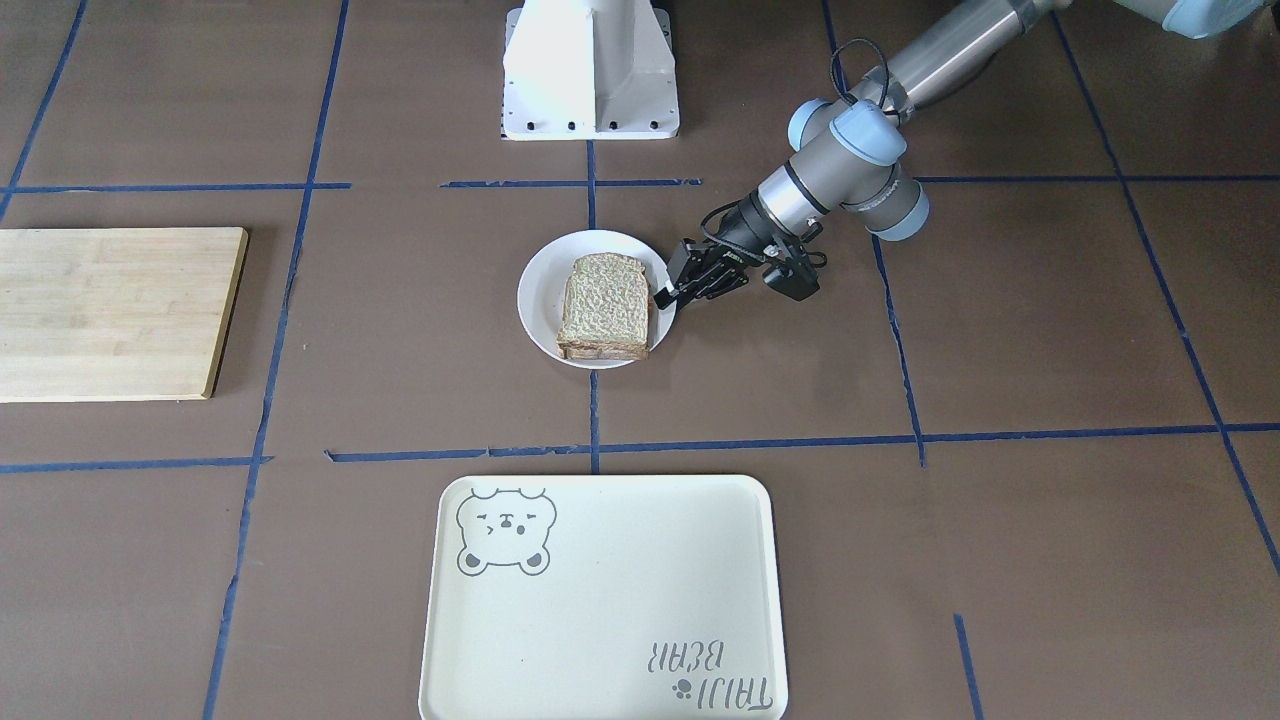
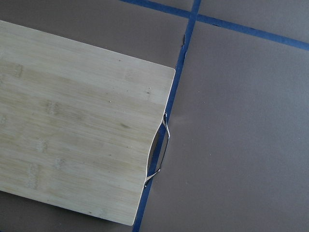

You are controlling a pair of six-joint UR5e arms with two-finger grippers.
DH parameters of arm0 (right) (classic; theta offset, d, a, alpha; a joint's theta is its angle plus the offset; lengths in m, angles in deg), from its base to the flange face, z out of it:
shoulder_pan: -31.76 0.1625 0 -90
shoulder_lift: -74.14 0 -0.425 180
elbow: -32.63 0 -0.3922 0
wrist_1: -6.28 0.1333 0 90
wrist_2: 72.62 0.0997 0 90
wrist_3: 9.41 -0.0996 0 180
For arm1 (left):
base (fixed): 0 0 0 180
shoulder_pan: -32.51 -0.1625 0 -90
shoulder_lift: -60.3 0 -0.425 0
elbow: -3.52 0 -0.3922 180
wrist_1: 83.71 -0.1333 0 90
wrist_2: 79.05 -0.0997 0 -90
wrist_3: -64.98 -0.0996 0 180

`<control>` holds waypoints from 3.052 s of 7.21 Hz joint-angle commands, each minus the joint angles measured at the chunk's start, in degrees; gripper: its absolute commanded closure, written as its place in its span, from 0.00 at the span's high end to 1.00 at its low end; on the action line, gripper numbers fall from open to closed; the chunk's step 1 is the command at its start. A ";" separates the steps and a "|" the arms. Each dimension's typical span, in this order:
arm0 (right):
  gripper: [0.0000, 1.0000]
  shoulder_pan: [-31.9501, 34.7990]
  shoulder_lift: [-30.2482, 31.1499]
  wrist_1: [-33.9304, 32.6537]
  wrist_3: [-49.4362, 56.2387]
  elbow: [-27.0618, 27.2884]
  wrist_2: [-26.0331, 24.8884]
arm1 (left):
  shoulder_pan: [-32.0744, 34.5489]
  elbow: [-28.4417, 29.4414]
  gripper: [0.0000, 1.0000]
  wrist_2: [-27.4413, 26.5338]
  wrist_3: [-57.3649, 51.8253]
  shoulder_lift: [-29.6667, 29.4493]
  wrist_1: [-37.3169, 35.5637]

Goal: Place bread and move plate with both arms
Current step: 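Grip the rim of the white plate with the left gripper, then slide the plate with the left gripper onto the bear tray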

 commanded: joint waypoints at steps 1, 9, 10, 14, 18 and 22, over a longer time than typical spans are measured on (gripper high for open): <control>1.00 0.00 -0.09 0.00 -0.10 0.00 -0.01 | -0.02 0.28 0.22 0.00 0.07 -0.06 0.05; 1.00 0.00 -0.18 0.00 -0.36 -0.70 0.08 | -0.28 -0.33 0.00 0.00 8.40 -1.03 6.44; 1.00 0.00 -0.18 0.00 -0.36 -0.62 0.08 | 0.76 -0.33 0.00 -0.09 10.42 -0.94 8.64; 1.00 -0.09 -0.18 0.00 -0.36 -0.70 0.43 | 6.20 1.76 0.00 -5.88 19.21 -4.70 9.98; 1.00 -0.09 -0.26 0.09 -0.36 -0.97 0.34 | 14.55 28.87 0.00 -5.54 22.83 -22.88 10.07; 1.00 -0.09 -0.26 0.00 -0.28 -0.97 0.34 | 14.92 40.27 0.19 -5.45 22.57 -29.68 10.07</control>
